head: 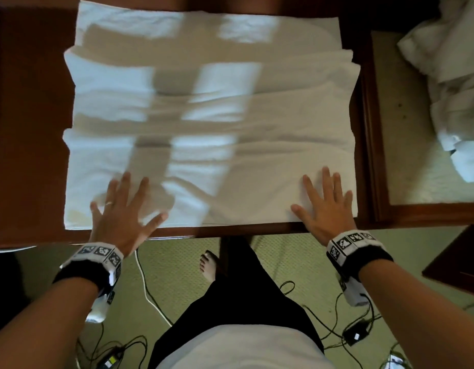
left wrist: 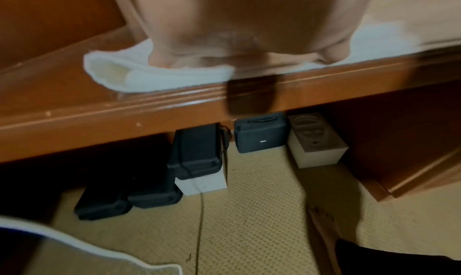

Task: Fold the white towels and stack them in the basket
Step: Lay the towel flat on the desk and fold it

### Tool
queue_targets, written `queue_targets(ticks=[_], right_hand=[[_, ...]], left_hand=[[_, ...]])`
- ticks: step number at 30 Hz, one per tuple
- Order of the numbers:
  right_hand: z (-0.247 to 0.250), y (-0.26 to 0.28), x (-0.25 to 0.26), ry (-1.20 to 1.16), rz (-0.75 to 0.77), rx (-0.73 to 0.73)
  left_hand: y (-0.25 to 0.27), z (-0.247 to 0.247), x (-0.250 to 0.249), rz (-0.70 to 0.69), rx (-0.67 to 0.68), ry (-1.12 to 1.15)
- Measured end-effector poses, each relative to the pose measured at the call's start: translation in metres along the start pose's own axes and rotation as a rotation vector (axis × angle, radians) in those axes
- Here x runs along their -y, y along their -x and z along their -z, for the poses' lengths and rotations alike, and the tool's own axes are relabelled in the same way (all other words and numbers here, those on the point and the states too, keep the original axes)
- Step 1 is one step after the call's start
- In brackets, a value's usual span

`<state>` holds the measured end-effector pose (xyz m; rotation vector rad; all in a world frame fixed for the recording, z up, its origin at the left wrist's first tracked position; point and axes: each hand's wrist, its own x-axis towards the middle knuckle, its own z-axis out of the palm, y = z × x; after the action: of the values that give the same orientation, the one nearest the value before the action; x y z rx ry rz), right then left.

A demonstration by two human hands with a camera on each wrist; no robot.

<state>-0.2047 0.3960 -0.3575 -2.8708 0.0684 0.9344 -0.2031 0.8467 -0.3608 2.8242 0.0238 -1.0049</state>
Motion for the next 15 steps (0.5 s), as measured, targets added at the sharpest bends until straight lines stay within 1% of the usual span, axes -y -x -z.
queue_targets(ticks=[2,3,5,7,9,10,12,14,15], right_hand=[[-0.016,0.015,-0.018,0.040,-0.001,0.051],[-0.020,0.017,-0.024,0.046,0.000,0.051],[-0.022,0.017,-0.024,0.043,0.024,-0.023],[-0.023,0.017,-0.012,0.064,0.126,-0.131],[-0.031,0.019,0.002,0.133,0.248,-0.153],[-0.037,0.019,0.007,0.180,0.271,-0.139],[-0.050,0.017,0.010,0.252,0.239,-0.120],[-0.056,0.019,0.012,0.263,0.199,-0.168],[-0.058,0.023,0.013,0.271,0.213,-0.197]], left_hand=[[0.019,-0.019,0.012,0.015,0.059,-0.052],[0.022,-0.024,0.017,0.023,0.062,-0.063],[0.021,-0.026,0.016,0.023,0.018,-0.072],[0.017,-0.026,0.009,-0.031,-0.079,-0.100],[0.012,-0.034,0.002,-0.130,-0.123,-0.175],[0.009,-0.039,0.000,-0.167,-0.119,-0.220],[0.007,-0.050,-0.003,-0.200,-0.154,-0.256],[0.011,-0.058,-0.005,-0.202,-0.208,-0.258],[0.018,-0.063,-0.007,-0.205,-0.226,-0.279]])
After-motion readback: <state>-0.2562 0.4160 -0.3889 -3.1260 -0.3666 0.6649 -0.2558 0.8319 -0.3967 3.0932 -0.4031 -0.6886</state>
